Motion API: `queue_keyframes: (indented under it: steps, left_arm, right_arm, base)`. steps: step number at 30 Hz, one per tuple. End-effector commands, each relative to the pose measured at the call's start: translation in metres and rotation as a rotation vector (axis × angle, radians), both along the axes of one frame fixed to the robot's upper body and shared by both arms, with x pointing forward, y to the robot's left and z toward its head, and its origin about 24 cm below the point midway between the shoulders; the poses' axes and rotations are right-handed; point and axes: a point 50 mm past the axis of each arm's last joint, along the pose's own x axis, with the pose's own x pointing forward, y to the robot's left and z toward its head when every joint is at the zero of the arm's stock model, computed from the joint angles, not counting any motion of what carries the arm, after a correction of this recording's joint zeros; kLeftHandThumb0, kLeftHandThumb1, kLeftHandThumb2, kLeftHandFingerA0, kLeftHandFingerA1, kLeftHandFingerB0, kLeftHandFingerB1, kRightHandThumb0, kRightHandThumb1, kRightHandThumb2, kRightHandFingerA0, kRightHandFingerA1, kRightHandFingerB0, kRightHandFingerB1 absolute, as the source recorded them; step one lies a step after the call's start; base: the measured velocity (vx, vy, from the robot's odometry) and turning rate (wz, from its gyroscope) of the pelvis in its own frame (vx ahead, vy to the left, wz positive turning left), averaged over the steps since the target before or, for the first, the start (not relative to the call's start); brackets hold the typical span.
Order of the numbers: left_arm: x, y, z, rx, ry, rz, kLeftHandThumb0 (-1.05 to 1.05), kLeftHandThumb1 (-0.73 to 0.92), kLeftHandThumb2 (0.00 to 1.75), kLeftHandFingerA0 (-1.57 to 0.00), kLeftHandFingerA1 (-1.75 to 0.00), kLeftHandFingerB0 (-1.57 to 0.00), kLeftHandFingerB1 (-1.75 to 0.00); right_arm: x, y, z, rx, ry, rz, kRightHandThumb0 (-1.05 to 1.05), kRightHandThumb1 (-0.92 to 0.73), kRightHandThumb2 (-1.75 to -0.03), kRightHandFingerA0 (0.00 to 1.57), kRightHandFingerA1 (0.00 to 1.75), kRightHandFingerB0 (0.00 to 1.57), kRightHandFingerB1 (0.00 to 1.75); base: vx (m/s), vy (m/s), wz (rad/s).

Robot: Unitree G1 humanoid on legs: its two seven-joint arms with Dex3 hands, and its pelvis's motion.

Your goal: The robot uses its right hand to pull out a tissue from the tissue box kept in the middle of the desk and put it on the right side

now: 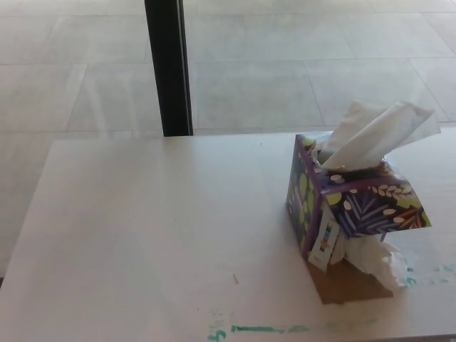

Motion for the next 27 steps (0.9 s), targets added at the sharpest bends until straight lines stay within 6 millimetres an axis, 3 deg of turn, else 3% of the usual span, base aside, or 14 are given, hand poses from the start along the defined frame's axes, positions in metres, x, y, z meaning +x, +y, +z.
queue_keyframes:
  steps: [1,2,3,4,6,9,13,24,25,26,27]
  left_arm:
    - [-0.006,0.011,0.008,-0.004,-0.012,0.035,-0.88,0.90,0.67,-0.58,-0.54,-0.48,-0.44]
    - [-0.006,0.011,0.008,0.005,-0.006,0.035,-0.87,0.91,0.67,-0.60,-0.54,-0.49,-0.44]
    - [-0.006,0.011,0.008,0.002,-0.006,0.038,-0.87,0.91,0.67,-0.59,-0.55,-0.48,-0.43]
    - [-0.006,0.011,0.008,0.000,-0.003,0.039,-0.87,0.91,0.67,-0.59,-0.54,-0.48,-0.43]
    - [-0.006,0.011,0.008,0.004,0.004,0.033,-0.87,0.91,0.67,-0.59,-0.54,-0.48,-0.43]
    - [-0.009,0.012,0.009,0.006,0.010,0.035,-0.86,0.91,0.67,-0.58,-0.53,-0.47,-0.43]
    - [-0.009,0.012,0.009,0.011,0.017,0.012,-0.86,0.92,0.68,-0.58,-0.54,-0.48,-0.43]
    - [-0.014,0.014,0.010,0.013,0.039,-0.001,-0.86,0.92,0.68,-0.59,-0.51,-0.48,-0.43]
    - [-0.015,0.014,0.011,0.007,0.039,-0.004,-0.83,0.72,1.13,-0.51,-0.60,-0.38,-0.53]
    - [-0.016,0.014,0.011,0.007,0.042,-0.004,-0.87,0.91,0.68,-0.58,-0.51,-0.47,-0.43]
    - [-0.017,0.014,0.011,0.009,0.044,-0.003,-0.87,0.91,0.67,-0.59,-0.52,-0.49,-0.43]
  right_arm:
    - [0.024,0.036,-0.010,-0.212,0.231,0.064,-0.40,-0.32,-0.96,0.01,0.52,0.00,0.50]
    - [0.030,0.038,-0.013,-0.258,0.295,0.054,-0.87,-0.57,-0.98,0.02,0.46,0.12,0.26]
    - [0.031,0.039,-0.013,-0.276,0.310,0.050,-0.85,-0.72,-0.62,0.07,0.36,0.06,0.26]
    - [0.034,0.041,-0.014,-0.307,0.331,0.051,-0.84,-0.55,-0.97,0.03,0.29,0.05,0.22]
    - [0.036,0.043,-0.013,-0.327,0.354,0.056,-0.84,-0.55,-0.97,0.03,0.29,0.05,0.22]
    - [0.040,0.046,-0.015,-0.358,0.411,0.071,-1.01,-0.62,-1.01,0.00,0.09,0.06,0.06]
    - [0.046,0.047,-0.019,-0.427,0.491,0.049,-1.05,-0.63,-1.03,0.00,0.01,0.07,0.09]
    - [0.044,0.059,-0.017,-0.651,0.721,0.108,-1.01,-0.58,-0.99,0.00,0.00,0.00,0.06]
    - [0.043,0.061,-0.017,-0.671,0.740,0.106,-0.85,-0.48,-0.94,0.00,0.10,0.00,0.16]
    - [0.042,0.062,-0.019,-0.687,0.759,0.123,-0.82,-0.47,-0.91,0.00,0.14,0.00,0.16]
    - [0.040,0.063,-0.021,-0.701,0.786,0.142,-0.80,-0.56,-0.58,0.00,0.20,0.00,0.21]
  base:
    - [0.00,0.000,0.00]
    - [0.00,0.000,0.00]
    - [0.00,0.000,0.00]
    - [0.00,0.000,0.00]
    - [0.00,0.000,0.00]
    - [0.00,0.000,0.00]
    - [0.00,0.000,0.00]
    - [0.00,0.000,0.00]
    - [0.00,0.000,0.00]
    - [0.00,0.000,0.00]
    - [0.00,0.000,0.00]
